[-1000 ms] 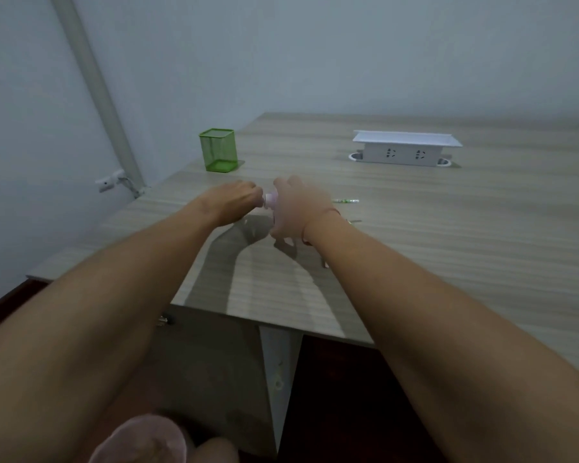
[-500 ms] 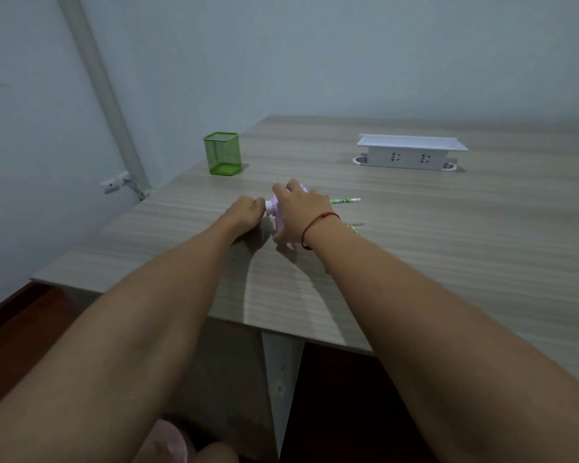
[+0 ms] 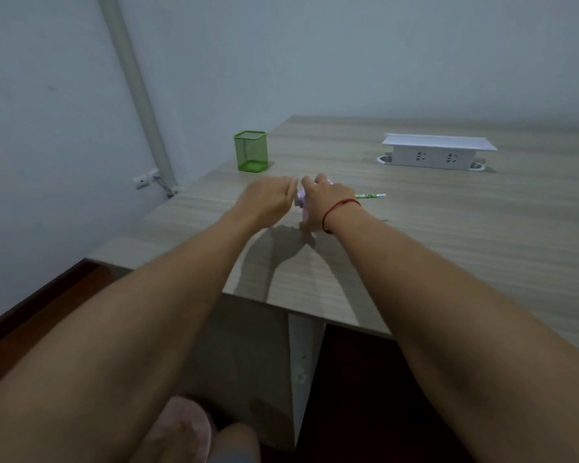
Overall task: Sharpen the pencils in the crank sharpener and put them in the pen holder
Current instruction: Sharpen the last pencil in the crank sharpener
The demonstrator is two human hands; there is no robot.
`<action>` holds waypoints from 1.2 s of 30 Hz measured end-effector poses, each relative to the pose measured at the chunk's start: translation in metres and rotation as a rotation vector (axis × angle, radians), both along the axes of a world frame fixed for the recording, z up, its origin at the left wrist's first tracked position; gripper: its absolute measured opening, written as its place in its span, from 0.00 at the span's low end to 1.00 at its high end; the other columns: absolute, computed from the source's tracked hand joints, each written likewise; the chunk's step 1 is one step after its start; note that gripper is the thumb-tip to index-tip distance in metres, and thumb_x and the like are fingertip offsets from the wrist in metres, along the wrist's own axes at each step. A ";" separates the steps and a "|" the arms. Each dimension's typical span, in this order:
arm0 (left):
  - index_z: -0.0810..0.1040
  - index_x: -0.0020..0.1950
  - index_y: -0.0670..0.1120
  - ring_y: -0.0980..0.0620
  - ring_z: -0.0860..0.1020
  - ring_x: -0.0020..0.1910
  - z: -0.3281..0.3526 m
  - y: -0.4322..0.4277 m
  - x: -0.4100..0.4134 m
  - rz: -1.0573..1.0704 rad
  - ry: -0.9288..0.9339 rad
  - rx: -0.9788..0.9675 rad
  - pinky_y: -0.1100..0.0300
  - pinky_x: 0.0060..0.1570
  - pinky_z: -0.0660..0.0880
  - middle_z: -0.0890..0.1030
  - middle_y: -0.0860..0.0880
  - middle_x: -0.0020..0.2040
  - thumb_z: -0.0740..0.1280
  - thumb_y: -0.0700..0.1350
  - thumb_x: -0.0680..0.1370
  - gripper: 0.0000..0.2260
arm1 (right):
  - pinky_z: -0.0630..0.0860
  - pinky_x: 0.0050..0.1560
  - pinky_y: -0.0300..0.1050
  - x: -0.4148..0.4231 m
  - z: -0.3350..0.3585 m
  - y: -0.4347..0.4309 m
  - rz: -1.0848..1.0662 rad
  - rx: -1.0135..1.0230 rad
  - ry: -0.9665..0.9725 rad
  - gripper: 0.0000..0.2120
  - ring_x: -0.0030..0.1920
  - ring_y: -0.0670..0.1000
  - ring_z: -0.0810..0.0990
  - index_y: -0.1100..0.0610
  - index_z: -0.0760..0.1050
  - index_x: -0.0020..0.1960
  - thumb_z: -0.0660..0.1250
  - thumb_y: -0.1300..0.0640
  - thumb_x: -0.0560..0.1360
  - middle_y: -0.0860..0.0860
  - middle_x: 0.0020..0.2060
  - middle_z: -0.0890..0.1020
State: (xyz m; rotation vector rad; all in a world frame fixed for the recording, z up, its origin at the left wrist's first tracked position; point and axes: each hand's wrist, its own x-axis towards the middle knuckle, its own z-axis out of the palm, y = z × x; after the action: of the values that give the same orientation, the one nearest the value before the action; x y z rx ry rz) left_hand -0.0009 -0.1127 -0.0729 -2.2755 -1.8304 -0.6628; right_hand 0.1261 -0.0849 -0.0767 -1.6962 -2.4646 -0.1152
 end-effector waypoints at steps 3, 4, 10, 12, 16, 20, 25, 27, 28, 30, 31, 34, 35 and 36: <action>0.74 0.45 0.40 0.38 0.76 0.47 -0.005 -0.018 -0.001 -0.045 0.098 0.017 0.50 0.42 0.69 0.79 0.36 0.48 0.53 0.45 0.82 0.14 | 0.73 0.63 0.57 0.000 -0.002 -0.001 0.004 0.008 0.013 0.36 0.67 0.61 0.72 0.54 0.62 0.70 0.74 0.46 0.67 0.56 0.67 0.68; 0.74 0.46 0.40 0.37 0.76 0.47 -0.005 -0.022 -0.002 -0.047 0.121 0.006 0.49 0.42 0.69 0.79 0.36 0.48 0.53 0.45 0.82 0.14 | 0.73 0.63 0.57 0.000 -0.003 -0.001 0.003 0.009 0.011 0.37 0.67 0.61 0.72 0.54 0.63 0.69 0.74 0.46 0.66 0.56 0.67 0.68; 0.74 0.51 0.38 0.38 0.77 0.47 -0.008 -0.029 -0.002 -0.062 0.249 -0.096 0.46 0.43 0.74 0.78 0.39 0.48 0.57 0.39 0.81 0.08 | 0.73 0.63 0.56 -0.001 -0.002 -0.001 -0.004 -0.015 0.020 0.35 0.65 0.61 0.73 0.54 0.63 0.68 0.74 0.48 0.67 0.56 0.65 0.68; 0.76 0.53 0.38 0.38 0.78 0.48 -0.010 -0.028 -0.003 -0.037 0.244 -0.111 0.48 0.45 0.74 0.79 0.39 0.50 0.58 0.38 0.81 0.08 | 0.74 0.62 0.56 -0.001 -0.002 0.000 -0.001 -0.009 0.023 0.35 0.64 0.62 0.74 0.54 0.63 0.68 0.74 0.47 0.67 0.57 0.65 0.69; 0.77 0.59 0.40 0.40 0.79 0.51 -0.011 -0.027 0.004 -0.026 0.203 -0.172 0.52 0.48 0.73 0.81 0.40 0.52 0.59 0.41 0.81 0.11 | 0.74 0.62 0.57 -0.001 -0.002 0.001 0.007 -0.016 0.025 0.35 0.64 0.62 0.74 0.55 0.63 0.69 0.73 0.47 0.68 0.57 0.65 0.69; 0.78 0.59 0.41 0.41 0.78 0.55 -0.024 -0.020 0.006 -0.001 0.122 -0.265 0.52 0.56 0.73 0.80 0.40 0.56 0.60 0.43 0.80 0.12 | 0.75 0.60 0.56 -0.001 -0.006 0.002 0.015 0.019 0.042 0.36 0.64 0.61 0.74 0.54 0.63 0.68 0.74 0.45 0.67 0.56 0.65 0.69; 0.79 0.57 0.44 0.43 0.79 0.53 -0.032 -0.002 -0.002 0.000 0.161 -0.276 0.50 0.56 0.75 0.80 0.42 0.55 0.60 0.44 0.79 0.11 | 0.75 0.58 0.56 0.001 -0.007 0.006 0.036 0.047 0.029 0.38 0.62 0.61 0.75 0.54 0.64 0.67 0.75 0.42 0.64 0.55 0.64 0.70; 0.79 0.56 0.44 0.43 0.79 0.52 -0.034 0.009 -0.004 0.003 0.197 -0.281 0.51 0.55 0.76 0.81 0.42 0.54 0.62 0.45 0.79 0.10 | 0.75 0.58 0.56 0.002 -0.009 0.007 0.051 0.060 0.037 0.36 0.61 0.61 0.75 0.54 0.64 0.67 0.74 0.44 0.65 0.55 0.63 0.70; 0.79 0.55 0.44 0.44 0.79 0.51 -0.033 0.015 -0.005 0.007 0.222 -0.287 0.51 0.54 0.76 0.81 0.43 0.53 0.63 0.45 0.78 0.10 | 0.75 0.58 0.56 0.003 -0.010 0.007 0.058 0.062 0.040 0.35 0.61 0.61 0.75 0.54 0.64 0.68 0.74 0.45 0.66 0.55 0.64 0.70; 0.78 0.55 0.43 0.43 0.79 0.50 -0.027 0.027 -0.007 0.009 0.288 -0.286 0.51 0.51 0.76 0.81 0.42 0.53 0.64 0.45 0.77 0.10 | 0.75 0.58 0.56 0.004 -0.009 0.008 0.070 0.067 0.044 0.35 0.62 0.61 0.74 0.53 0.64 0.68 0.74 0.46 0.66 0.55 0.64 0.70; 0.78 0.56 0.41 0.41 0.79 0.50 -0.023 0.032 -0.009 0.008 0.320 -0.279 0.52 0.49 0.75 0.81 0.41 0.52 0.63 0.44 0.78 0.10 | 0.75 0.58 0.57 0.004 -0.009 0.008 0.071 0.068 0.040 0.36 0.62 0.60 0.74 0.53 0.64 0.69 0.74 0.46 0.66 0.55 0.64 0.70; 0.77 0.54 0.39 0.39 0.79 0.49 -0.009 0.045 -0.012 -0.003 0.409 -0.244 0.54 0.42 0.69 0.80 0.39 0.51 0.61 0.40 0.79 0.08 | 0.75 0.57 0.56 0.003 -0.008 0.009 0.054 0.066 0.011 0.38 0.61 0.59 0.75 0.53 0.63 0.69 0.75 0.45 0.65 0.54 0.64 0.70; 0.78 0.52 0.38 0.39 0.79 0.48 -0.004 0.050 -0.014 -0.020 0.435 -0.224 0.53 0.41 0.68 0.80 0.39 0.50 0.61 0.39 0.78 0.07 | 0.75 0.57 0.56 0.002 -0.008 0.009 0.043 0.060 0.002 0.38 0.61 0.59 0.74 0.53 0.63 0.69 0.75 0.45 0.66 0.54 0.64 0.70; 0.78 0.50 0.38 0.40 0.79 0.46 -0.001 0.054 -0.015 -0.042 0.458 -0.202 0.53 0.40 0.68 0.80 0.39 0.48 0.61 0.38 0.78 0.07 | 0.75 0.56 0.55 0.001 -0.007 0.009 0.031 0.055 -0.002 0.37 0.61 0.58 0.74 0.53 0.63 0.69 0.75 0.45 0.66 0.55 0.64 0.70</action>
State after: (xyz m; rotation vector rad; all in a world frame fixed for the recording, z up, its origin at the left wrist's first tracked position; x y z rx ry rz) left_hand -0.0164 -0.0586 -0.0740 -2.3374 -1.6865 0.0499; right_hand 0.1270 -0.0755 -0.0834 -1.6366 -2.4644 -0.1796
